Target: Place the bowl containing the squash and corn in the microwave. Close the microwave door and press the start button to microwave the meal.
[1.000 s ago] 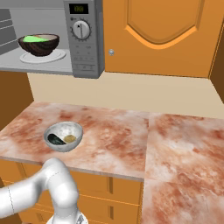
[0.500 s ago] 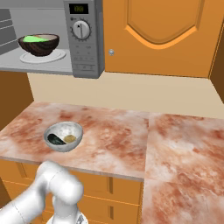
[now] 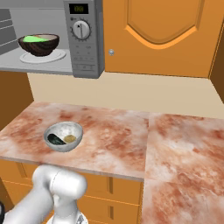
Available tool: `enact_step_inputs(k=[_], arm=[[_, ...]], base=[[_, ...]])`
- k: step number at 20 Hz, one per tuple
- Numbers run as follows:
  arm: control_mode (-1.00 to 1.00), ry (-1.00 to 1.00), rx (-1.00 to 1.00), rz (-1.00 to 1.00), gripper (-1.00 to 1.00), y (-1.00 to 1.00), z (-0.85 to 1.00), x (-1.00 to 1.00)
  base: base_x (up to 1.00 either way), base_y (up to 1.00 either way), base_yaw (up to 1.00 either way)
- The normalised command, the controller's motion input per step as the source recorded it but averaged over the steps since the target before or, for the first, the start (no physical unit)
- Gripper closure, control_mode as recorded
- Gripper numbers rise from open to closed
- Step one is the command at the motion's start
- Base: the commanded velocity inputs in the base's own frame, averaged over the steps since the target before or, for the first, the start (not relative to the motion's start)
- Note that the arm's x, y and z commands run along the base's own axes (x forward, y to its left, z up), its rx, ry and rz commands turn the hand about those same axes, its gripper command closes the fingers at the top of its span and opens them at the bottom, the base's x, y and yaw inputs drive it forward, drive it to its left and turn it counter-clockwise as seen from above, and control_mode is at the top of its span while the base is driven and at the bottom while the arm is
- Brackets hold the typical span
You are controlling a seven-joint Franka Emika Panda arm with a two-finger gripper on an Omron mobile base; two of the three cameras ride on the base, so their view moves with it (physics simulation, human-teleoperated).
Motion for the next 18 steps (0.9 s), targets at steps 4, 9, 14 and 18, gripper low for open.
enact_step_inputs(k=[4,9,14,18], arm=[[-1.00,0.47,0.00,-0.15,-1.00,-1.00,1.00,0.29],[-1.00,0.53,0.00,-0.14,-1.00,-1.00,1.00,0.42],[-1.00,0.58,0.00,-0.09,-1.00,-1.00,1.00,0.68],[-1.00,0.59,0.00,-0.04,-1.00,-1.00,1.00,0.86]], base=[[0.00,0.00,0.00],[0.00,0.00,0.00],[0.00,0.00,0.00],[0.00,0.00,0.00]])
